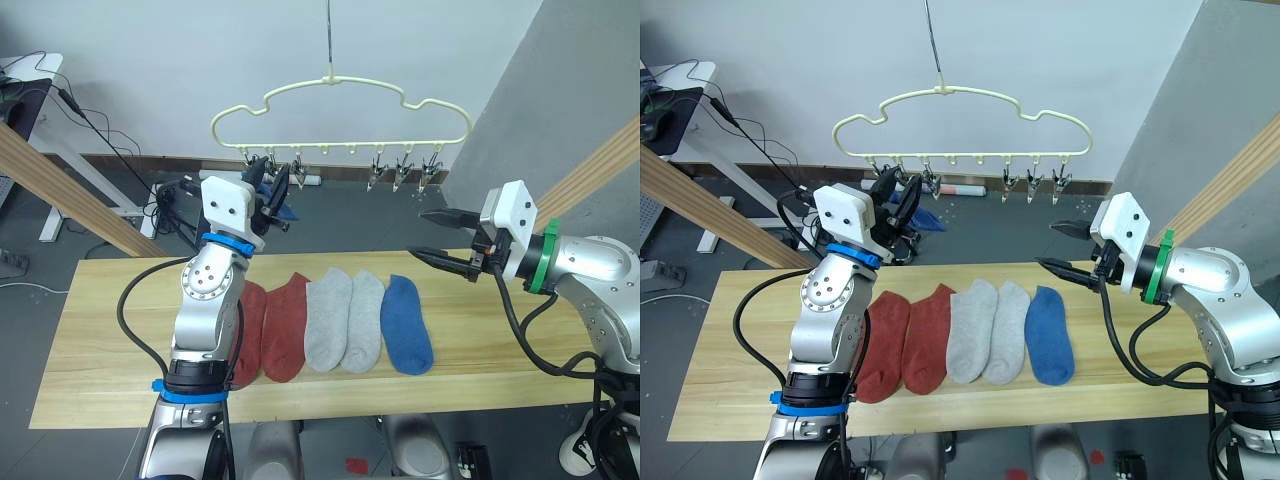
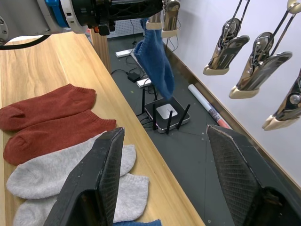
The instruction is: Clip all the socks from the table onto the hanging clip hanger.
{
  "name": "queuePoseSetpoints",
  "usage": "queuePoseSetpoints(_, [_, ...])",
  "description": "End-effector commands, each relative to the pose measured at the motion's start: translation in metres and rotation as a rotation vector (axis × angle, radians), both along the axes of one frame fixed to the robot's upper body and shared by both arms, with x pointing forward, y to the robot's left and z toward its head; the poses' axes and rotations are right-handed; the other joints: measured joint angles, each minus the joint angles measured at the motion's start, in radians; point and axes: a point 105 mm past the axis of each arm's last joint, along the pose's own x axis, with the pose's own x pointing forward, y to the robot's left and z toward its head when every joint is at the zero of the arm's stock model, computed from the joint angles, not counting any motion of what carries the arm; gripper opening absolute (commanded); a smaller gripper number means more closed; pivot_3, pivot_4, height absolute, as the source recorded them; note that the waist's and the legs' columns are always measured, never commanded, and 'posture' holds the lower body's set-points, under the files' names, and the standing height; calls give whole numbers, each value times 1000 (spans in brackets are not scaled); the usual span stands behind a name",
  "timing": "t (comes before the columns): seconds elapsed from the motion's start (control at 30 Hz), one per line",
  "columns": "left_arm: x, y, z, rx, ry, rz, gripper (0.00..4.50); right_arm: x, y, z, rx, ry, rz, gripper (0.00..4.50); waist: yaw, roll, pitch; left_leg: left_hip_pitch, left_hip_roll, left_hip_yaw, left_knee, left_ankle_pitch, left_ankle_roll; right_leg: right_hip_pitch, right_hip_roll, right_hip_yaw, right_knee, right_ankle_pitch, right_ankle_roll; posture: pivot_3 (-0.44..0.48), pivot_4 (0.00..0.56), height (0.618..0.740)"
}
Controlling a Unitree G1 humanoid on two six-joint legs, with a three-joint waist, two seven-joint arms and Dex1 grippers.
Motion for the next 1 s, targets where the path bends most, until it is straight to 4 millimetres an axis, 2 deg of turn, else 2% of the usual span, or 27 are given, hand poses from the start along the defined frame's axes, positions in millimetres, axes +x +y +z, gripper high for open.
queuePoseSetpoints(0.03, [-5,-3,11,-1,-51,-8,1697,-9,4,8,10,-38,29,2924,0,0,0,0,0,0,0,0,0,0,0,0,0,0,0,-252,370,733])
queuePoseSetpoints(0.23, [-4,-4,12,-4,-56,-12,1697,-9,4,7,9,-34,29,2924,0,0,0,0,0,0,0,0,0,0,0,0,0,0,0,-251,370,733])
queuePoseSetpoints(0.5, [-5,-5,13,-1,-59,-15,173,-11,9,-1,16,-21,20,2924,0,0,0,0,0,0,0,0,0,0,0,0,0,0,0,-248,372,733])
queuePoseSetpoints(0.63, [-6,-5,13,10,-64,-13,132,-10,11,-11,14,-13,-19,2924,0,0,0,0,0,0,0,0,0,0,0,0,0,0,0,-247,372,733])
queuePoseSetpoints(0.67, [-6,-5,13,14,-65,-13,132,-8,12,-19,10,4,-48,2924,0,0,0,0,0,0,0,0,0,0,0,0,0,0,0,-247,372,733])
queuePoseSetpoints(0.73, [-7,-6,12,23,-62,-15,132,-4,12,-35,7,36,-112,3289,0,0,0,0,0,0,0,0,0,0,0,0,0,0,0,-247,372,733])
queuePoseSetpoints(0.87, [-8,-7,10,40,-53,-23,132,4,14,-70,-11,93,-246,4452,0,0,0,0,0,0,0,0,0,0,0,0,0,0,0,-247,372,733])
queuePoseSetpoints(1.0, [-9,-7,10,53,-46,-40,132,12,10,-106,-36,161,-383,4500,1,0,0,0,0,0,0,0,0,0,0,0,1,0,0,-216,374,733])
